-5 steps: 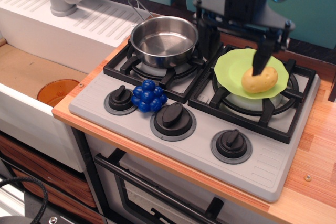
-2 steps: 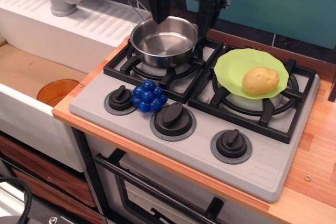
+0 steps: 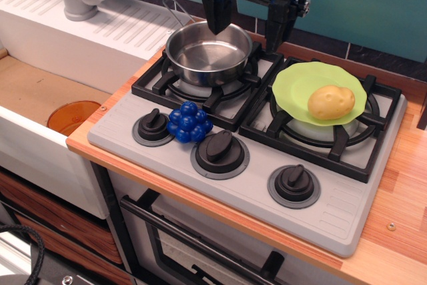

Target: Put potato on plate and blueberry in pot or pan on stove

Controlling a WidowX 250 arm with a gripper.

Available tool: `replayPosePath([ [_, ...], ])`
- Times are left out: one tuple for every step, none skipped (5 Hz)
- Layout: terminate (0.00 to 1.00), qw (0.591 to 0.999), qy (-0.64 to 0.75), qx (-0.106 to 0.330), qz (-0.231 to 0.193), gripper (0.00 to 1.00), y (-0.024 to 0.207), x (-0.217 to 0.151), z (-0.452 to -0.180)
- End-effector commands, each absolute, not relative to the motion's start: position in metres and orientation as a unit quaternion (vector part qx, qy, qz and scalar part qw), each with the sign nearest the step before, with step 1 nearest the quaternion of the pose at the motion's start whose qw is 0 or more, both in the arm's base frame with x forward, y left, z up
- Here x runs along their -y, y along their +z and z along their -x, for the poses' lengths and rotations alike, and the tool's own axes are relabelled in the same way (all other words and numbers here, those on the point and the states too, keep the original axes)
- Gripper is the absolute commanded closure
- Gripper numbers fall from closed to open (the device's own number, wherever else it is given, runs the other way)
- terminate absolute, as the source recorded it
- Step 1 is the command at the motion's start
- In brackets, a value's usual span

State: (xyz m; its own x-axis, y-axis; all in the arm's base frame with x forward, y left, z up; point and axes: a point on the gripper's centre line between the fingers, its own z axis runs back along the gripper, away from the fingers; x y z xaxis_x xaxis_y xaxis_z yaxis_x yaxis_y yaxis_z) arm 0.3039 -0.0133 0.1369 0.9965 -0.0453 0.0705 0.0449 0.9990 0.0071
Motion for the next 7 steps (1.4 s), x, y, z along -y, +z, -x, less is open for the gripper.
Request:
replayPosePath([
  [0.0,0.991,-0.008,0.106,-0.082,0.0,0.159,0.007,-0.294],
  [0.0,0.987,-0.003,0.125,-0.104,0.0,0.156,0.002,-0.297],
  [0.0,0.983,-0.008,0.138,-0.121,0.0,0.151,-0.01,-0.303],
  [0.0,0.981,-0.014,0.153,-0.115,0.0,0.139,-0.031,-0.312],
  [0.0,0.983,-0.013,0.154,-0.102,0.0,0.126,-0.041,-0.315],
  [0.0,0.984,-0.007,0.153,-0.087,0.0,0.114,-0.047,-0.309],
  [0.0,0.985,0.003,0.156,-0.078,0.0,0.102,-0.046,-0.302],
])
